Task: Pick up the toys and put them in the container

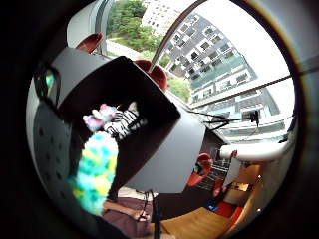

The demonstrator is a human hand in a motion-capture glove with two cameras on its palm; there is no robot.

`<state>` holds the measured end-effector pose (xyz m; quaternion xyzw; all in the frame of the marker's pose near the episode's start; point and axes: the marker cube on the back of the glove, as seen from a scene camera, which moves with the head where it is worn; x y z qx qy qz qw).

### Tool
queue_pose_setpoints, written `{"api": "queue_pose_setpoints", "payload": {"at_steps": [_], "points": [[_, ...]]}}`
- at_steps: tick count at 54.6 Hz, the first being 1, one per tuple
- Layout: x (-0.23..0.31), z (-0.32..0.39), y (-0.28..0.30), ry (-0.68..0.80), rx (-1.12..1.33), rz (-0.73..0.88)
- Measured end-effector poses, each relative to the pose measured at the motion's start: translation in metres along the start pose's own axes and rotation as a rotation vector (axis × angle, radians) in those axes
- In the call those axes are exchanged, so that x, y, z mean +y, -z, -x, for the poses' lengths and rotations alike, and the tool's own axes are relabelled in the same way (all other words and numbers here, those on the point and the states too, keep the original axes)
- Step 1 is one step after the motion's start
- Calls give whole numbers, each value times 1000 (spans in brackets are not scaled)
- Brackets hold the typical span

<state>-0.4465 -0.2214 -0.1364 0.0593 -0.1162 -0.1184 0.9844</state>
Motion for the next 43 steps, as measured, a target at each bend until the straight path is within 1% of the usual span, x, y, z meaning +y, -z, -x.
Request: {"api": "queue_pose_setpoints", "payload": {"at_steps": [3,7,10,16,20,28,30,33,34,38,39,43], "points": [[-1,5,-4,-20,44,83],[-1,7,-15,31,95,217],[-2,2,-21,16,118,263],[-4,1,-24,94,35,233],[-8,4,-25,32,11,221],[-8,3,-23,69,43,205],[-9,6,-22,30,54,200],[-14,11,-19,-91,29,183],[-13,11,-18,-86,22,177],[-5,5,-15,90,22,155],[-4,5,-15,97,19,150],[-6,12,-16,49,37,139]]}}
